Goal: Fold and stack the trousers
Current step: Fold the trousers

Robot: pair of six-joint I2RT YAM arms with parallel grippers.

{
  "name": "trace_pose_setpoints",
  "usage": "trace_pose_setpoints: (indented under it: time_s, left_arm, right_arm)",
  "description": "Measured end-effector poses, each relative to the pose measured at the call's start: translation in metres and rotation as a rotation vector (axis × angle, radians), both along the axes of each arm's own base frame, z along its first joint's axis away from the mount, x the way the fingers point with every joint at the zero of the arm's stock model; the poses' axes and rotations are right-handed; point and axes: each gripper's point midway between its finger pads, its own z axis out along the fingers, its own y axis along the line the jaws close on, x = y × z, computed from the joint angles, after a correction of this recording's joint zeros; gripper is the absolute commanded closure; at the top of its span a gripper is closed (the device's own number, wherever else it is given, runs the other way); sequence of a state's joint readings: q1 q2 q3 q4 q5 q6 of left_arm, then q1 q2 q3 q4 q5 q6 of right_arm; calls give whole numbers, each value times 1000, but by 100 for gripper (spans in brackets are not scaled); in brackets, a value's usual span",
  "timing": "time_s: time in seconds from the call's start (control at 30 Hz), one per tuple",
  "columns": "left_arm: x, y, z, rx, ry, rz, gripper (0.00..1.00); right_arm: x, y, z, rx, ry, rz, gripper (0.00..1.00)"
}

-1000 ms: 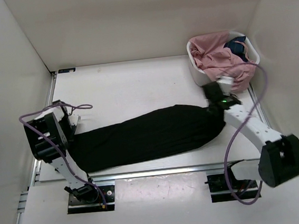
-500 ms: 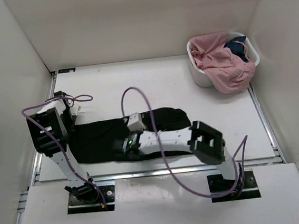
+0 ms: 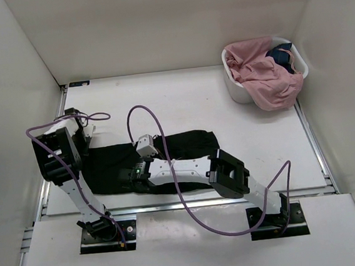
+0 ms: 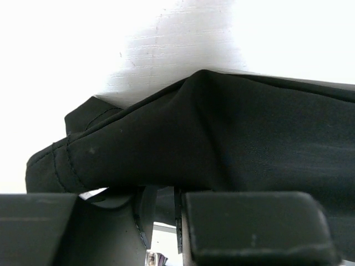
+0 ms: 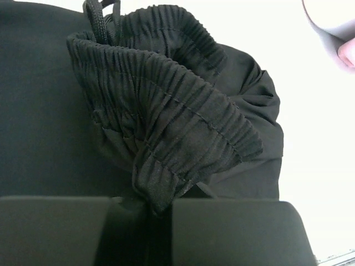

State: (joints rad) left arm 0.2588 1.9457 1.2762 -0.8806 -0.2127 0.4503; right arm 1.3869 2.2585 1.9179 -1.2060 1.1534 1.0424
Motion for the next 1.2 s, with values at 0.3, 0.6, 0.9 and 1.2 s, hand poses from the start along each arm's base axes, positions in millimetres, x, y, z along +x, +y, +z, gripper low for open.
trace_pose_setpoints:
  time_s: [0.3,0.6,0.9,1.2]
  left_arm:
    - [0,1,0,3,9,2,71]
    - [7,5,2,12,-12,12,68]
    - [26,9,10,20,-67,25,64]
    - [46,15,37,33,-124,37,58]
  right_arm:
    - [7,26,-37,-43,114,114,45]
    - [-30,73,13,145,308,433,26]
    - [-25,27,149,530,177,492,76]
    - [21,-70,-29,311,472,191,95]
